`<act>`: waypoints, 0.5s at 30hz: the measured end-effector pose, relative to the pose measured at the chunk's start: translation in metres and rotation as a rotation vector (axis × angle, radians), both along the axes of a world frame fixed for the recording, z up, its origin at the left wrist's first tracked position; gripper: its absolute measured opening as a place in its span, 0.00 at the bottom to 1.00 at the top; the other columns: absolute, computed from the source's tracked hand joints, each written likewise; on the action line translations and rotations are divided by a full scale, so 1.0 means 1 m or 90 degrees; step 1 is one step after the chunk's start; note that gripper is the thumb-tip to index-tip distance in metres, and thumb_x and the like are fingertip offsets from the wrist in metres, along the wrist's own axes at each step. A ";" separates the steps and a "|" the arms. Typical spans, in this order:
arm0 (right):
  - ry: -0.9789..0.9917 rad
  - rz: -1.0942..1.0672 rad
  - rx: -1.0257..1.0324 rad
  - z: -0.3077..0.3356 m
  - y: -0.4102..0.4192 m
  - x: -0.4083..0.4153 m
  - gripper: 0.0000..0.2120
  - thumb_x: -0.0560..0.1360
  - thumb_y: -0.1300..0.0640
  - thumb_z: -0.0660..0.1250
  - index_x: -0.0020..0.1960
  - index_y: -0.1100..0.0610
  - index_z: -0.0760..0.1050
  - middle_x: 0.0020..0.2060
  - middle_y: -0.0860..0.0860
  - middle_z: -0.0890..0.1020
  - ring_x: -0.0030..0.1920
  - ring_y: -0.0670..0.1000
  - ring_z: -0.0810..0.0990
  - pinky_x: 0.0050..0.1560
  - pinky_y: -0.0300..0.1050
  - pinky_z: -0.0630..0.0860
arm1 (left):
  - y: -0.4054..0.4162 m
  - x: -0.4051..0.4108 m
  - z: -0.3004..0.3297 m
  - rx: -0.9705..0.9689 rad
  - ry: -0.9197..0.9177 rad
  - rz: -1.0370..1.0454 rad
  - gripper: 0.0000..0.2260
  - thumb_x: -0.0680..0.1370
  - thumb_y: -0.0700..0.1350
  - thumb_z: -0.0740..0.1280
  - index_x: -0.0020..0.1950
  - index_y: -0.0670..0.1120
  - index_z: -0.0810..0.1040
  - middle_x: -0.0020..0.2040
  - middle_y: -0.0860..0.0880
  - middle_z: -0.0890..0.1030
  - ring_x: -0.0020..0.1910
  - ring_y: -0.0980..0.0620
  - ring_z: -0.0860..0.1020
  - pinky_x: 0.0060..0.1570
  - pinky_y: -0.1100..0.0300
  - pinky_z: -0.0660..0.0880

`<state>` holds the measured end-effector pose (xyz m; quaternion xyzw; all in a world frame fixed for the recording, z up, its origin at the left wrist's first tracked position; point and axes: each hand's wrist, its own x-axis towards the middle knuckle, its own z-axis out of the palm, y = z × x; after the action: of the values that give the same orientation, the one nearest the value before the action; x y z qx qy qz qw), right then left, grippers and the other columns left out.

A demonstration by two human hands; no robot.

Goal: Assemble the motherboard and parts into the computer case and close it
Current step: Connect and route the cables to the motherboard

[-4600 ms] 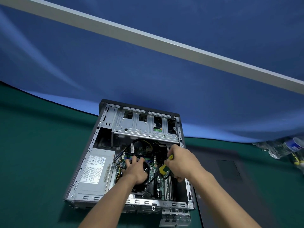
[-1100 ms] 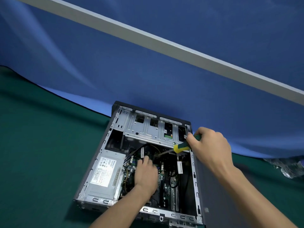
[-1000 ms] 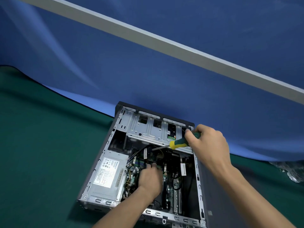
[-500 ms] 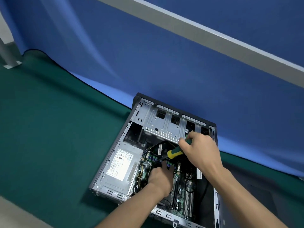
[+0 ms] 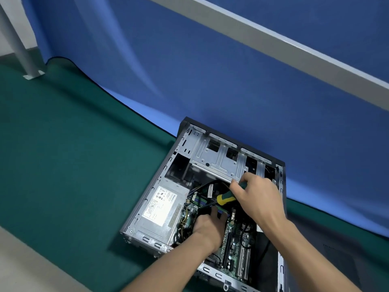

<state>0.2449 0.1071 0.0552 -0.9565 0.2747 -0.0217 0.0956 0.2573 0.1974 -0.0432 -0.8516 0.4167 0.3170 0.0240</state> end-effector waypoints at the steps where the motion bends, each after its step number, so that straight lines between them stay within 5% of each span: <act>1: 0.001 -0.001 -0.003 0.000 0.000 -0.001 0.15 0.75 0.47 0.61 0.36 0.56 0.72 0.23 0.48 0.72 0.25 0.49 0.70 0.25 0.40 0.63 | -0.001 0.000 0.000 -0.001 0.000 0.001 0.41 0.73 0.42 0.71 0.77 0.47 0.47 0.76 0.38 0.48 0.63 0.41 0.74 0.42 0.56 0.75; 6: 0.025 0.013 -0.025 0.003 0.007 0.000 0.16 0.76 0.45 0.59 0.38 0.56 0.72 0.25 0.48 0.73 0.28 0.51 0.73 0.28 0.41 0.64 | -0.005 0.001 -0.006 0.009 0.006 -0.009 0.40 0.75 0.41 0.68 0.78 0.48 0.46 0.77 0.38 0.45 0.60 0.40 0.76 0.27 0.60 0.64; 10: 0.116 0.045 -0.084 0.013 0.014 0.010 0.18 0.77 0.41 0.57 0.43 0.56 0.70 0.29 0.48 0.71 0.31 0.53 0.71 0.27 0.41 0.61 | -0.004 0.001 -0.010 0.003 0.006 -0.014 0.37 0.77 0.37 0.63 0.78 0.49 0.44 0.77 0.39 0.44 0.59 0.39 0.76 0.25 0.58 0.63; 15: 0.218 0.114 0.127 0.030 0.021 0.024 0.13 0.76 0.48 0.61 0.55 0.54 0.63 0.46 0.51 0.71 0.42 0.56 0.75 0.40 0.46 0.68 | 0.000 0.002 -0.008 -0.040 0.018 -0.001 0.33 0.78 0.37 0.60 0.78 0.49 0.47 0.77 0.39 0.46 0.48 0.42 0.80 0.24 0.59 0.62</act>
<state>0.2685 0.1283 0.0856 -0.9526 0.2015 0.1771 0.1436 0.2598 0.1978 -0.0512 -0.8472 0.4273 0.3156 -0.0086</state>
